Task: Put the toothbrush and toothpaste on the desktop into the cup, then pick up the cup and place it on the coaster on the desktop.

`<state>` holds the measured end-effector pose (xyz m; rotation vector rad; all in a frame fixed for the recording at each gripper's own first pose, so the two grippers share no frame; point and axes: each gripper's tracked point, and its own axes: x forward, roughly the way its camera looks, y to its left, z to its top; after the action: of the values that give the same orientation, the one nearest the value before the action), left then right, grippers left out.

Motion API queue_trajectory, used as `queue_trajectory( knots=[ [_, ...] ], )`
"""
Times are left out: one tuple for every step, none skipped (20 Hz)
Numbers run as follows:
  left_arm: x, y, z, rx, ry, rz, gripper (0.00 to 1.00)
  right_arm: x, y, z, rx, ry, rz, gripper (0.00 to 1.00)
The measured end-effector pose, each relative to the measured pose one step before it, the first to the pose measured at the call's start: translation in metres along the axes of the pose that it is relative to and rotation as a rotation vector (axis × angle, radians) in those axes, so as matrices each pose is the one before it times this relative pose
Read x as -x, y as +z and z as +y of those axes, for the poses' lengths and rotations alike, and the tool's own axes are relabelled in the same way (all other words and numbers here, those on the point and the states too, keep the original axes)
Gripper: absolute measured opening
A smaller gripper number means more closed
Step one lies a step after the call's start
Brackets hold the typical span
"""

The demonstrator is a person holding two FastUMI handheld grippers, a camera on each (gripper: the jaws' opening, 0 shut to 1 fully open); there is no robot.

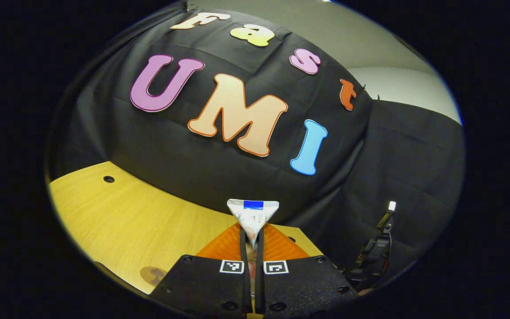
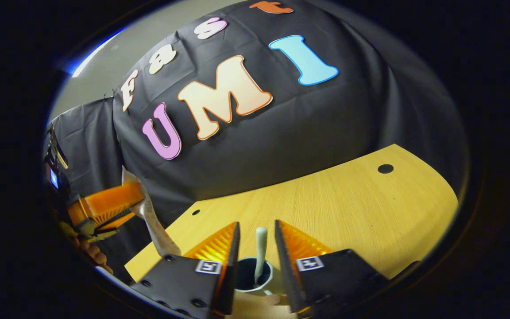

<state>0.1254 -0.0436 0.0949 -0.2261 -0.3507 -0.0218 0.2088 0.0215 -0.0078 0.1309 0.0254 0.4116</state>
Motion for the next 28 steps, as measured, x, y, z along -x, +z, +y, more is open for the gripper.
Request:
queue_trajectory(
  knots=[
    [-0.00106, -0.00238, -0.00091, 0.00887, -0.00016, -0.00577, 0.01, 0.01379, 0.00678, -0.00776, -0.00268, -0.01083, -0.02299, 0.67],
    [-0.00139, -0.00337, 0.0002, 0.00816, 0.00161, -0.00211, 0.02, 0.00678, 0.00853, -0.00736, 0.00674, -0.01691, -0.02038, 0.72],
    [-0.00262, -0.00347, 0.00009, 0.00913, 0.00214, -0.00388, 0.01, 0.00572, 0.00588, -0.0102, 0.01226, -0.02043, -0.01629, 0.82],
    [-0.00297, -0.00733, 0.00051, 0.00491, 0.00863, 0.00813, 0.02, 0.00669, 0.00524, -0.01055, 0.01343, -0.02408, -0.00552, 0.97],
    [-0.0028, -0.00619, 0.00108, -0.0009, 0.00571, 0.00369, 0.0, 0.00743, 0.00152, -0.01112, 0.01061, -0.02297, -0.00306, 0.98],
    [-0.00531, -0.00651, -0.0014, -0.00001, -0.00045, 0.00085, 0.02, 0.00703, 0.00029, -0.01018, 0.00575, -0.01944, -0.00051, 0.98],
    [-0.00472, -0.00688, -0.00128, 0.00135, -0.00436, -0.00049, 0.02, 0.00524, -0.00096, -0.00978, -0.00082, -0.01901, 0.00155, 0.98],
    [-0.00323, -0.00861, -0.00013, 0.0075, -0.00358, 0.0021, 0.02, 0.00592, -0.00225, -0.00851, -0.00481, -0.01975, 0.00447, 0.98],
    [-0.00278, -0.0089, 0.00001, 0.00779, -0.00221, 0.00049, 0.01, 0.00648, -0.00187, -0.00747, -0.00635, -0.01552, -0.00101, 0.98],
    [-0.00229, -0.00904, 0.00101, 0.00188, 0.00013, 0.00367, 0.02, 0.00506, -0.00013, -0.00617, -0.00351, -0.01592, -0.00731, 0.98],
    [-0.00345, -0.00921, 0.00098, 0.00668, 0.00176, 0.00583, 0.01, 0.00465, 0.00003, -0.00537, 0.00027, -0.0134, -0.00815, 0.98],
    [-0.00228, -0.00751, -0.00158, -0.00122, -0.00505, 0.00992, 0.02, 0.00286, -0.00037, -0.00447, 0.00301, -0.01125, -0.00334, 0.98],
    [-0.00208, -0.00704, -0.00179, -0.01098, -0.00382, 0.00296, 0.02, 0.00334, -0.00146, -0.00343, 0.00064, -0.00494, 0.00101, 0.98],
    [-0.00121, -0.00584, 0.00028, -0.0216, 0.00051, 0.00161, 0.02, 0.00255, -0.00058, -0.00224, -0.00177, -0.0008, 0.00237, 0.98],
    [-0.00051, -0.00465, -0.0005, -0.02643, -0.00148, 0.00304, 0.02, 0.00207, -0.00069, -0.00134, -0.00276, 0.00116, 0.00312, 0.98],
    [0.00047, -0.0063, -0.00289, -0.03605, -0.01128, 0.00745, 0.02, 0.00177, -0.00043, -0.0015, -0.00186, 0.00212, 0.00164, 0.99],
    [0.00148, -0.0035, -0.00366, -0.02755, -0.01208, -0.00073, 0.02, 0.00168, 0.00045, -0.00071, 0.00001, 0.00022, -0.00067, 0.99],
    [0.00139, -0.00323, -0.00381, -0.03931, -0.02148, -0.00364, 0.02, 0.00159, 0.00039, -0.00084, 0.00292, 0.00182, -0.0037, 0.98],
    [0.00173, -0.00141, -0.00501, -0.03351, -0.02001, -0.00594, 0.03, 0.00164, -0.00119, -0.00151, 0.00533, 0.00131, -0.00396, 0.99],
    [0.00136, -0.00244, -0.00221, -0.03293, -0.01112, -0.00825, 0.03, 0.00181, -0.00085, -0.0003, 0.00657, 0.00268, -0.00164, 0.99],
    [0.00087, -0.0011, -0.00249, -0.02369, -0.01197, -0.00667, 0.05, 0.00245, -0.00143, 0.00114, 0.0067, 0.0043, -0.00145, 0.98],
    [0.00132, -0.00407, -0.00244, -0.00774, -0.01041, 0.00112, 0.06, 0.00241, -0.00182, 0.00109, 0.00788, 0.00544, 0.00211, 0.99],
    [0.00156, -0.00077, -0.00441, -0.0009, -0.01171, -0.0087, 0.1, 0.00295, -0.00349, 0.0011, 0.01019, 0.00555, 0.00586, 0.98],
    [0.00215, -0.00027, -0.00446, 0.00904, -0.01062, -0.00668, 0.13, 0.00148, -0.00277, 0.00129, 0.01175, 0.00432, 0.00855, 0.98],
    [0.0045, 0.0054, -0.00483, 0.0058, -0.01174, -0.01324, 0.24, 0.0027, -0.00273, 0.00205, 0.01135, 0.00678, 0.00482, 0.98],
    [0.00219, 0.00727, -0.00365, -0.00317, -0.00478, -0.02035, 0.31, 0.00203, 0.00043, 0.00292, 0.01187, 0.00611, 0.00077, 0.99],
    [0.00622, 0.00923, 0.00366, -0.01735, 0.02452, -0.01759, 0.61, 0.00091, -0.00078, 0.00428, 0.01209, 0.00689, 0.00788, 0.98],
    [0.0058, 0.00817, 0.00334, -0.02043, 0.01448, -0.01073, 0.9, 0.00197, -0.00127, 0.00441, 0.01242, 0.00835, 0.0156, 0.99]
  ],
)
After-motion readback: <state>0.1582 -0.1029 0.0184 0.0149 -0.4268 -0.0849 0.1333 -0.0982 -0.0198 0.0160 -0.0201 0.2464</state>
